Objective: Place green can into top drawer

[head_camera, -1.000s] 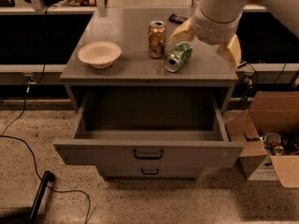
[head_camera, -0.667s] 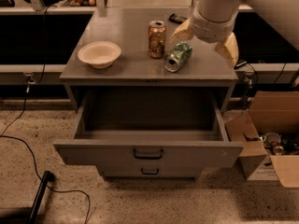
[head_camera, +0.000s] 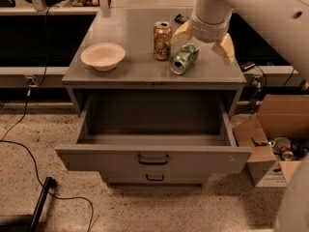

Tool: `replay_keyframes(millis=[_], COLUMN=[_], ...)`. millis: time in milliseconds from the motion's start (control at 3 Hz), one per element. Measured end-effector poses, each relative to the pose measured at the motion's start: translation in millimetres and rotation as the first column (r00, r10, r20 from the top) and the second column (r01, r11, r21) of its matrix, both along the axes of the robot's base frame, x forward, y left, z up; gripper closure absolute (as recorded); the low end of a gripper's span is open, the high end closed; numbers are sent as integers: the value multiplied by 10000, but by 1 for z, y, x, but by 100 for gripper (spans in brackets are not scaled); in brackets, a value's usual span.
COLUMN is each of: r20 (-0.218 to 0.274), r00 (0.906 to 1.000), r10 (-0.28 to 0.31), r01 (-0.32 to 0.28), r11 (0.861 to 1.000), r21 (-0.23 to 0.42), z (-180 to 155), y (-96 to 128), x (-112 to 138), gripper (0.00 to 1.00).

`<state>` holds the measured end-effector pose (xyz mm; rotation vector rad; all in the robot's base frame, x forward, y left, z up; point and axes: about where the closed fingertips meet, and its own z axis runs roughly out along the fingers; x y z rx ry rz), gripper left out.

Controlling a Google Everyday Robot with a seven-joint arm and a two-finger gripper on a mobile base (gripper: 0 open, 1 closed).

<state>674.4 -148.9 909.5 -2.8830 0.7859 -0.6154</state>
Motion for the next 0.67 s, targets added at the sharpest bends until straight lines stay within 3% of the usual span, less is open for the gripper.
replay_keyframes(millis=[667], r20=[31], r00=[9998], r10=[181], r01=[-181], r11=[9997], r21=[154], z=[-20], y=[0], x=[37], gripper=[0])
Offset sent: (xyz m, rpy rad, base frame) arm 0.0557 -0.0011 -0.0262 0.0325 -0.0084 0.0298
